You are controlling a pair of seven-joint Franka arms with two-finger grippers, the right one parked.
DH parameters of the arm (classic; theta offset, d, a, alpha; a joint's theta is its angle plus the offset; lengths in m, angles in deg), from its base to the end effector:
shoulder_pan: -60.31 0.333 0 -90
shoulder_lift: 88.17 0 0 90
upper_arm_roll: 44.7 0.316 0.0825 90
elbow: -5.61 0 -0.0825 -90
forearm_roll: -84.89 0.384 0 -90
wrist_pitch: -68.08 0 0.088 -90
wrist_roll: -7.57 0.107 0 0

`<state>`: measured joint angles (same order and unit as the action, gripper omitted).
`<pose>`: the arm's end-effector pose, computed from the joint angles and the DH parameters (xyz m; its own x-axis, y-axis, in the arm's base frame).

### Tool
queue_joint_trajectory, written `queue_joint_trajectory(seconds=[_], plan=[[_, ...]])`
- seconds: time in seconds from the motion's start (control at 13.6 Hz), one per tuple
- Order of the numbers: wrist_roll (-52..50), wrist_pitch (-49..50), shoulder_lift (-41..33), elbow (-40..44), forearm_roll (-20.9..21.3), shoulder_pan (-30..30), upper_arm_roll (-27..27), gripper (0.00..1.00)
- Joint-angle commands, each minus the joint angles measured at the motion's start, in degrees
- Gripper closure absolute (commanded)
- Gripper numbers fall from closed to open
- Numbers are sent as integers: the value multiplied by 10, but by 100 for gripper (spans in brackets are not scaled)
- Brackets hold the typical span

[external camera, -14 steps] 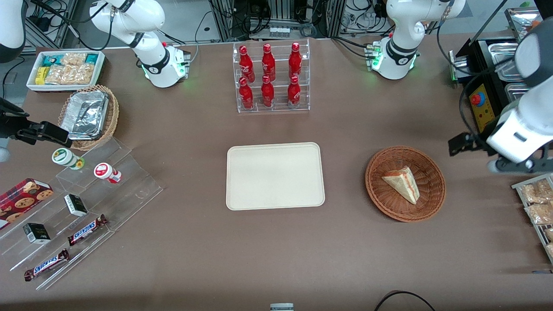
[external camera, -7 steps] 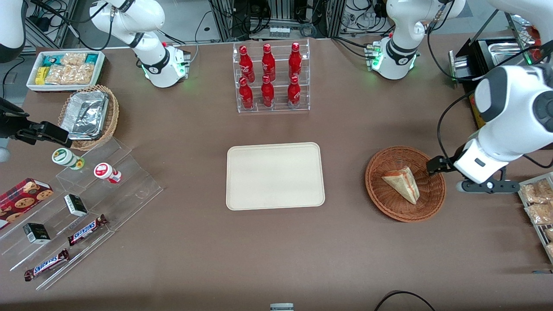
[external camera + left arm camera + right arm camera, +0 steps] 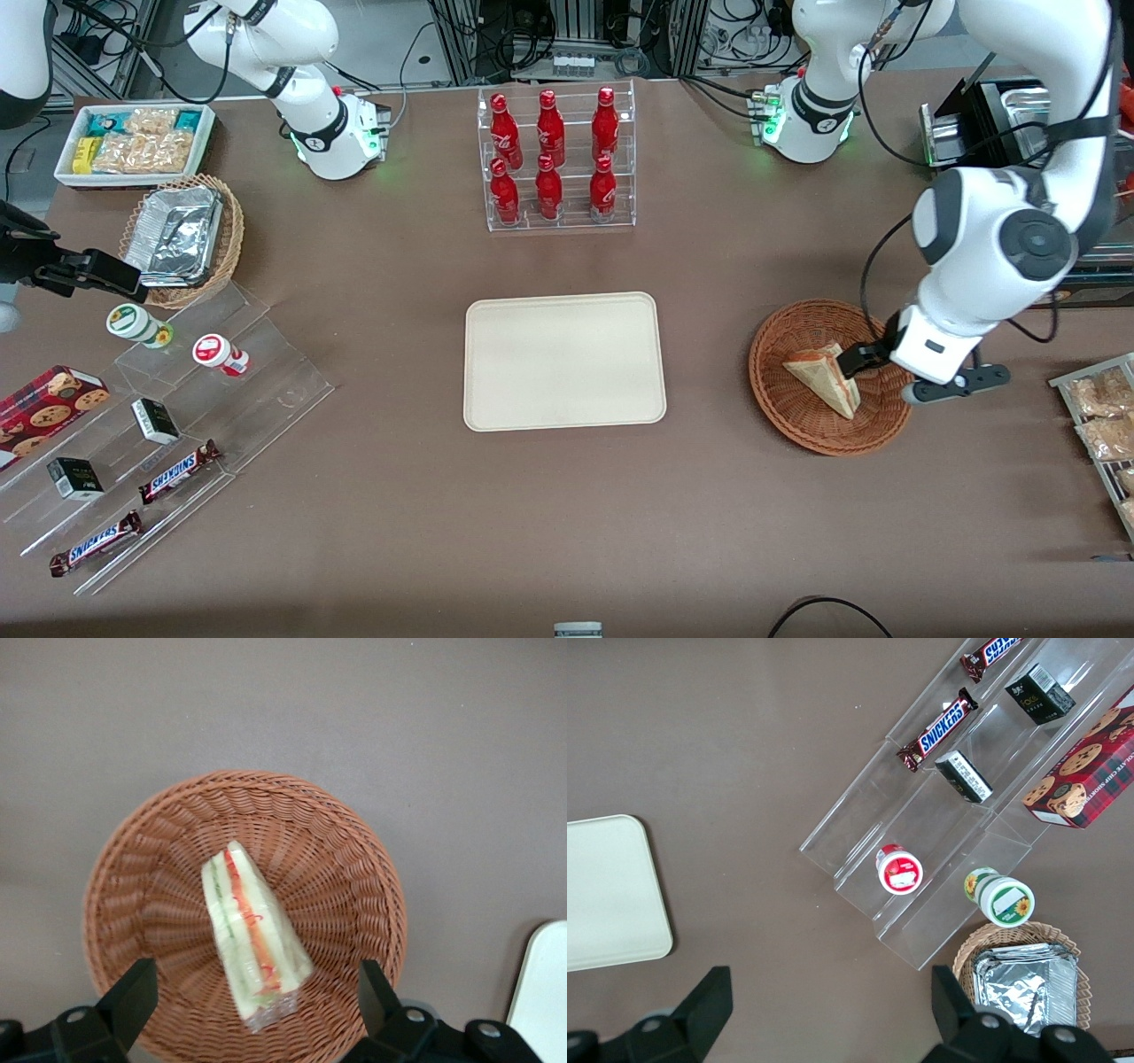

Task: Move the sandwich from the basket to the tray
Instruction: 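Lower the open left gripper and close it on the wrapped sandwich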

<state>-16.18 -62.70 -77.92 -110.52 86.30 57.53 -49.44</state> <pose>0.5866 -0.0755 0.3683 0.9610 0.2668 0.0729 0.2655 -0.9637 0.0265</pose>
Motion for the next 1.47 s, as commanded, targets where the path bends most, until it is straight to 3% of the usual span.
queue_joint_trajectory(seconds=[0.0, 0.37, 1.4], plan=[[-64, -73, -26, -72, -1, -3, 0, 0], [-153, -113, -20, -108, 0, -3, 0, 0], [-158, -152, 49, -114, -1, -3, 0, 0]])
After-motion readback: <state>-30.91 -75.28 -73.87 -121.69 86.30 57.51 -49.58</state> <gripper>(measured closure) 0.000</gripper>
